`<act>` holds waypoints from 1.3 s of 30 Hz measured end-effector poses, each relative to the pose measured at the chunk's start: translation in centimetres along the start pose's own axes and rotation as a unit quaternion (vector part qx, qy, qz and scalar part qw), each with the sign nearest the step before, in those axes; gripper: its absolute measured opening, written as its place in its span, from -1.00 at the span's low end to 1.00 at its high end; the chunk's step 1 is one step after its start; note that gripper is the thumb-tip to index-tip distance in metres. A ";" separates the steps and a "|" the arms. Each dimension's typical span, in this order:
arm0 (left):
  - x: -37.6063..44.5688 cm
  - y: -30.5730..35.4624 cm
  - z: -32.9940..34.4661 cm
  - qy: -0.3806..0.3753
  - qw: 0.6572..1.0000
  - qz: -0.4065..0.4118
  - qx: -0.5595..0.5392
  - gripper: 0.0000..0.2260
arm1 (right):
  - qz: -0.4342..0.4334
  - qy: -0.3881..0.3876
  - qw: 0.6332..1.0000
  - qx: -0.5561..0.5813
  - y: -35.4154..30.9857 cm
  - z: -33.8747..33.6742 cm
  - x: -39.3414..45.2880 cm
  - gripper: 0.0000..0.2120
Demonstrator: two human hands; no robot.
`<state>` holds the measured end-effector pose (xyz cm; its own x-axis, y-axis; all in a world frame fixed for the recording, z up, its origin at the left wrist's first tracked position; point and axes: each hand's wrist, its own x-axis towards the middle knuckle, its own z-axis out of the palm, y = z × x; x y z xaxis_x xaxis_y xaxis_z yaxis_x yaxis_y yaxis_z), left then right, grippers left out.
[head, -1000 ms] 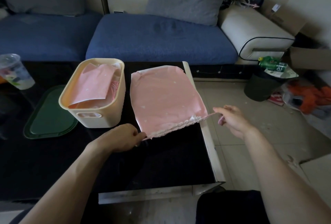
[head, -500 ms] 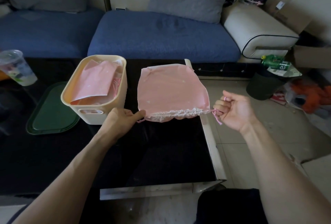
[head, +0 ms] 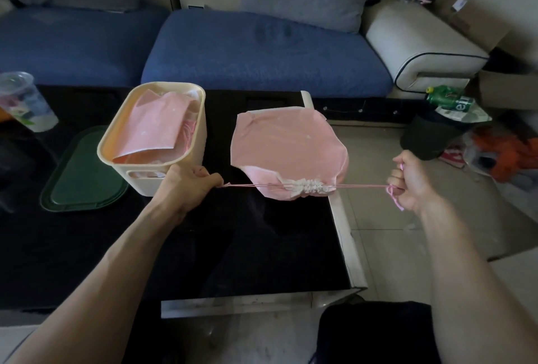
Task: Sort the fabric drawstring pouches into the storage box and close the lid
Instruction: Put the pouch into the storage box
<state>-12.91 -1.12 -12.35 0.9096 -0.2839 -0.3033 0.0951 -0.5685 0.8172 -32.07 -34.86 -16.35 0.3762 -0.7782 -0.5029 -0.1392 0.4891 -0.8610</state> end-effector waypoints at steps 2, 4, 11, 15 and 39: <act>0.0 0.0 0.0 0.003 1.000 0.000 -0.002 -0.74 | -0.005 0.020 1.000 -0.014 0.1 -0.4 0.3 -0.67; 0.0 0.0 0.1 0.004 1.000 0.008 0.016 -0.78 | -0.023 0.038 0.999 -0.030 0.3 -0.5 0.4 -0.69; 0.4 -0.9 0.6 0.037 0.991 0.130 0.009 -0.68 | -0.163 0.007 0.974 -0.156 1.5 1.2 -0.4 -0.69; -0.2 -0.2 2.2 -0.094 0.950 0.156 -0.253 -0.77 | -0.129 -0.203 0.970 0.023 0.7 3.2 -2.5 -0.68; 0.6 -0.6 1.4 -0.079 0.983 0.161 0.034 -0.63 | -0.226 -0.210 0.880 -0.362 0.6 4.7 -5.7 -0.81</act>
<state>-13.02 -2.06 -13.70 0.8132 -0.5712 -0.1116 -0.2192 -0.4783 0.8504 -29.97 -28.25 -13.63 0.8270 -0.5401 -0.1560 -0.3784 -0.3295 -0.8650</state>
